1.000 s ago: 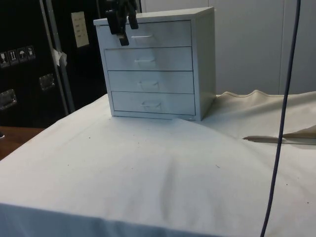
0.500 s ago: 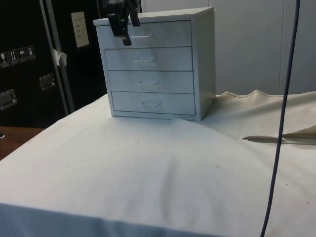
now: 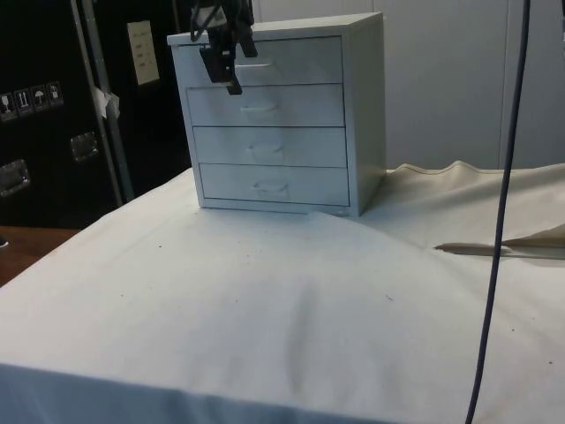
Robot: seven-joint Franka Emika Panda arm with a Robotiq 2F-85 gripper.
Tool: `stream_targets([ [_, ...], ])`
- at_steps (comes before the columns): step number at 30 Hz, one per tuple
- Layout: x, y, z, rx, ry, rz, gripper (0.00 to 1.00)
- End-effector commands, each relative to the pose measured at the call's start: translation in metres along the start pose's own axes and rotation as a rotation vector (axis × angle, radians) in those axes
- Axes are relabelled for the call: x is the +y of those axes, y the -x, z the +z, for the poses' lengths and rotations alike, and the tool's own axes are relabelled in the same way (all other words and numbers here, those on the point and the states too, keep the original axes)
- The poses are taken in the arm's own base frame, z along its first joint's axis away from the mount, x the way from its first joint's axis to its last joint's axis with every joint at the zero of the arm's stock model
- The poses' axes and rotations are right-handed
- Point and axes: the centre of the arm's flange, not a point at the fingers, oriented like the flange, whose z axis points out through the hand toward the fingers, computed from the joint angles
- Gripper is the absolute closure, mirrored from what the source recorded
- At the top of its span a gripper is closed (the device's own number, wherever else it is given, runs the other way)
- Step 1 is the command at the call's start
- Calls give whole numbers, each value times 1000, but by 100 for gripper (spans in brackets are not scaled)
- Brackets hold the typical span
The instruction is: Open the drawer, then close it.
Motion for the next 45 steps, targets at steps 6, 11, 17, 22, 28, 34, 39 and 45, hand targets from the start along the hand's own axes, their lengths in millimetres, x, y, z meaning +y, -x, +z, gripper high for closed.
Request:
stream_targets([
  [6,5,-2,5,14,26,13,0],
  [11,6,-3,10,15,32,23,0],
  [17,8,-5,15,21,35,35,0],
  [22,9,-6,16,15,33,37,0],
  [28,12,-7,25,36,31,52,0],
  [34,14,-6,34,44,23,61,0],
  [39,17,-7,34,53,26,71,0],
  [45,16,-8,36,56,26,80,0],
])
